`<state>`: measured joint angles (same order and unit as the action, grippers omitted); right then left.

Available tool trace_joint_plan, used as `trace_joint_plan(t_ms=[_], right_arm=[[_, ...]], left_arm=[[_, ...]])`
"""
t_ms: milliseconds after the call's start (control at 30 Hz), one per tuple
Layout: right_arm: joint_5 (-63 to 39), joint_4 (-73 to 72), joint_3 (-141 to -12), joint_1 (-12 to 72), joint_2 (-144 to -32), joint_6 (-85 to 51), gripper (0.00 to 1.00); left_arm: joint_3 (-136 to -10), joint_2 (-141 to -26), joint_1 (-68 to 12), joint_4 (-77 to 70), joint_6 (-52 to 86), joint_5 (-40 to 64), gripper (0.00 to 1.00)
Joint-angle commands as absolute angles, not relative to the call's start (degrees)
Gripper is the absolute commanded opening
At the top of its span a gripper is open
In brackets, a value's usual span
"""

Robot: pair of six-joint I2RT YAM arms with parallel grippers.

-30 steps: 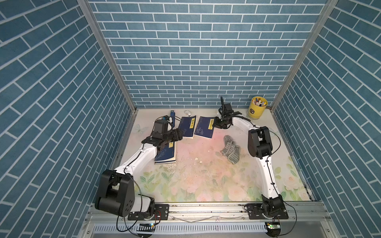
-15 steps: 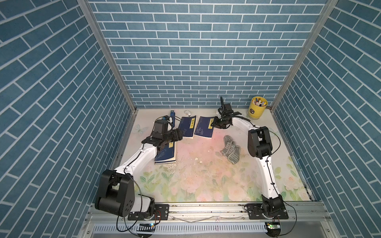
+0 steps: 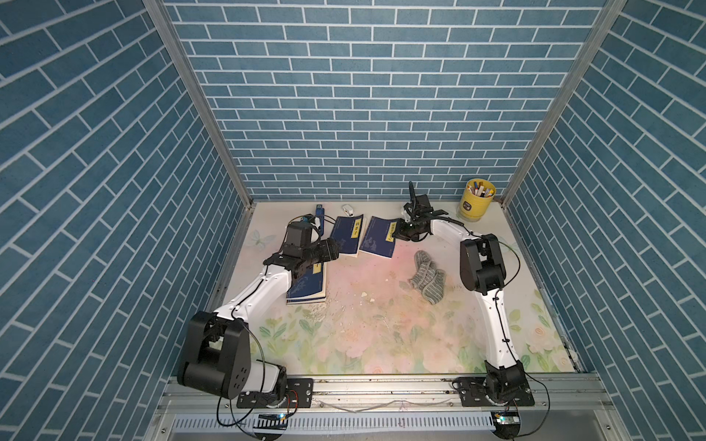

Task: Wipe the cover of the book
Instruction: Move the book to the center of the board.

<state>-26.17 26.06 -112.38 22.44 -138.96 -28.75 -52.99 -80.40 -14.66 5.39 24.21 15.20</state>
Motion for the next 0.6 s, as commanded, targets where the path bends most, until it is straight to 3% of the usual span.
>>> trace_joint_plan(t_ms=[0,567], right_arm=[[-27.24,31.06,-107.47,22.90,-134.90,-23.80,0.00],[-24.35,35.26,-71.80,31.67,-107.49,-15.97,0.00]], left_arm=[[-53.13,-81.20,-14.85,4.35,24.48,16.08,0.76],[-53.12,-84.41,-16.57,1.95,24.88,17.05,0.76]])
